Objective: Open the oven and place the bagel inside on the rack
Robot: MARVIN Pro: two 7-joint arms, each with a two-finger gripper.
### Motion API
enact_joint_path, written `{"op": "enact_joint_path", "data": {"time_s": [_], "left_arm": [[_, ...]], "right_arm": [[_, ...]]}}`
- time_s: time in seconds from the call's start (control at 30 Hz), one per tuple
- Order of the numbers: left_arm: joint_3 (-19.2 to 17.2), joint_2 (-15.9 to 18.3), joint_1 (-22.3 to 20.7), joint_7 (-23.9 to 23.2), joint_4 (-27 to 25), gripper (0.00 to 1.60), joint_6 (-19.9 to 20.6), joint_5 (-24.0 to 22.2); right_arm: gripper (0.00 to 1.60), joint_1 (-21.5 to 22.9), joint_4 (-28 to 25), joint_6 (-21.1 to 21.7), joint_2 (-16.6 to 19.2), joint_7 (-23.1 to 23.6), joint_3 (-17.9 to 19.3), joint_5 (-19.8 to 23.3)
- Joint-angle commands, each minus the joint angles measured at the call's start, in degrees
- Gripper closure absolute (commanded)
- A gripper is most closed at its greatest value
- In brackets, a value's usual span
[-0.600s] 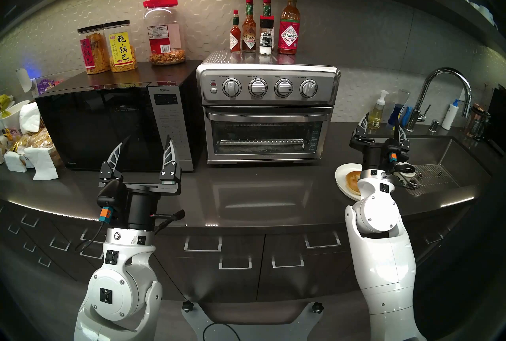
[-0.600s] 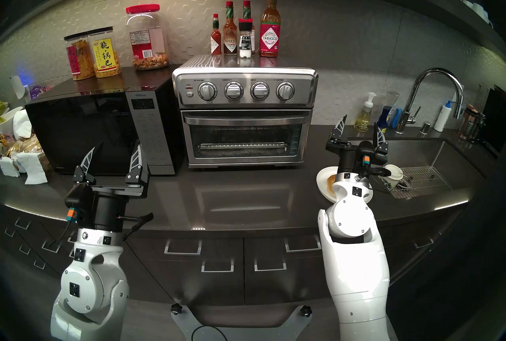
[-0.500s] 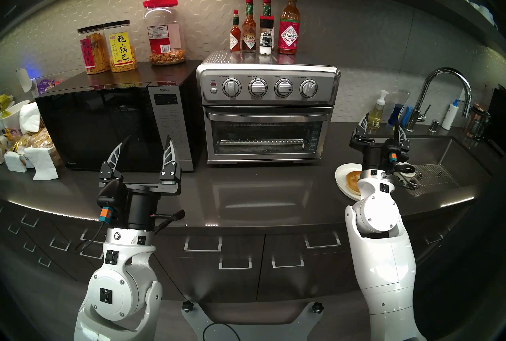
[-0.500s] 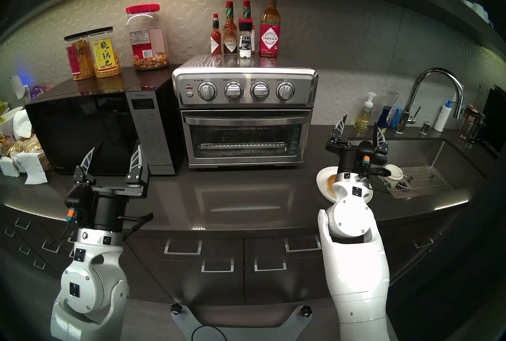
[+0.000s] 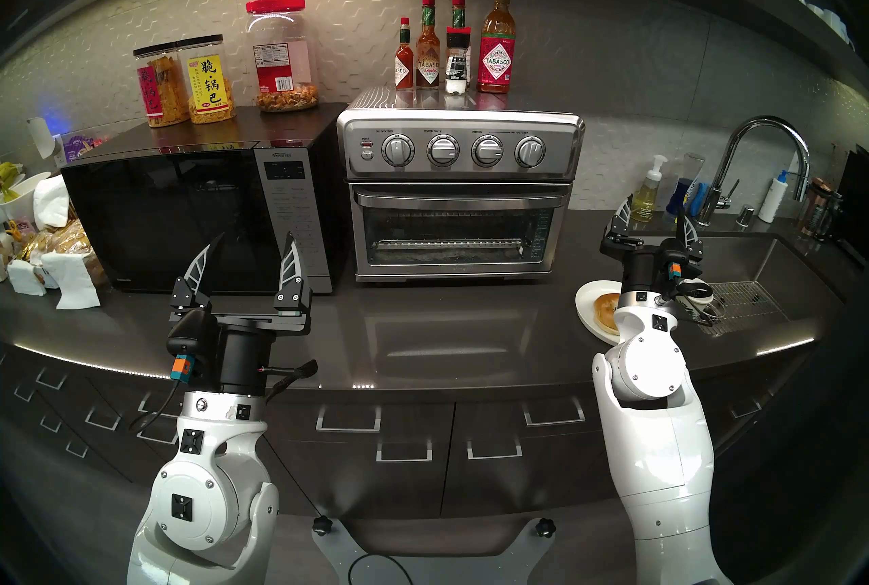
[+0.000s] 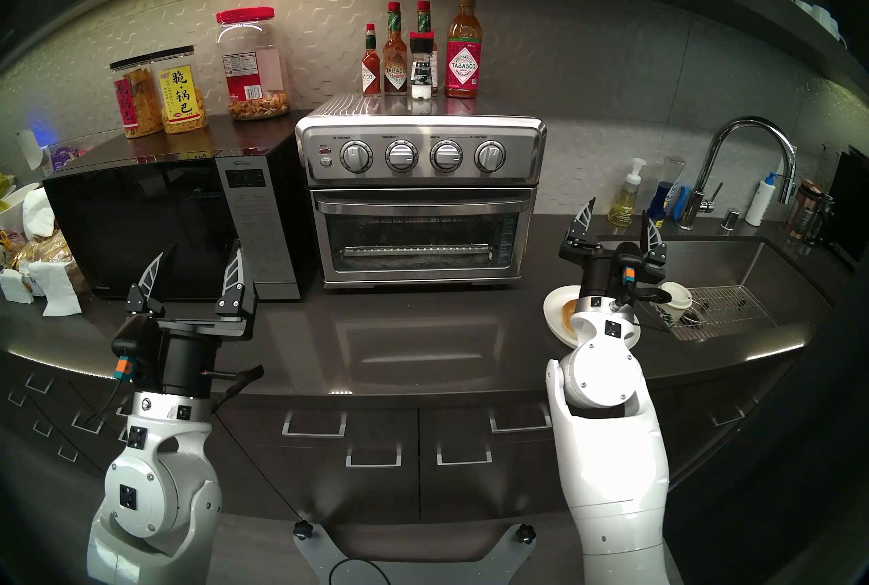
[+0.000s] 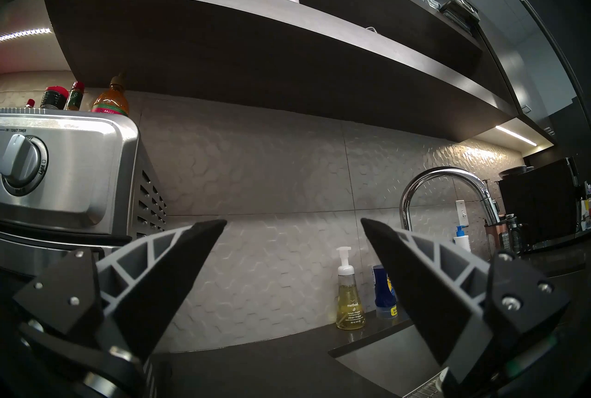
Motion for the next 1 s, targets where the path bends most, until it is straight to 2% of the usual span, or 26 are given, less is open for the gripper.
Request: {"op": "enact_joint_path", "data": {"time_s": [0.0, 0.37, 0.7, 0.97], "left_arm": [[0.00, 0.01, -0.04, -0.01, -1.03, 0.00, -0.07, 0.01], [0.00, 0.01, -0.05, -0.02, -1.02, 0.00, -0.08, 0.01], [0.00, 0.01, -0.04, -0.02, -1.03, 0.00, -0.07, 0.01], [0.00, 0.01, -0.04, -0.01, -1.03, 0.00, -0.07, 0.01]], "right_arm": [[0.00, -3.26, -3.97, -0.27, 0.67, 1.06, 0.55, 0.93], [0.00, -8.10, -7.62, -1.28, 2.50, 3.70, 3.00, 3.00], [0.00, -8.01, -5.89, -2.19, 4.04, 5.83, 5.03, 4.33], [0.00, -9.24, -6.60, -2.92, 4.56, 7.17, 6.38, 5.54]]}}
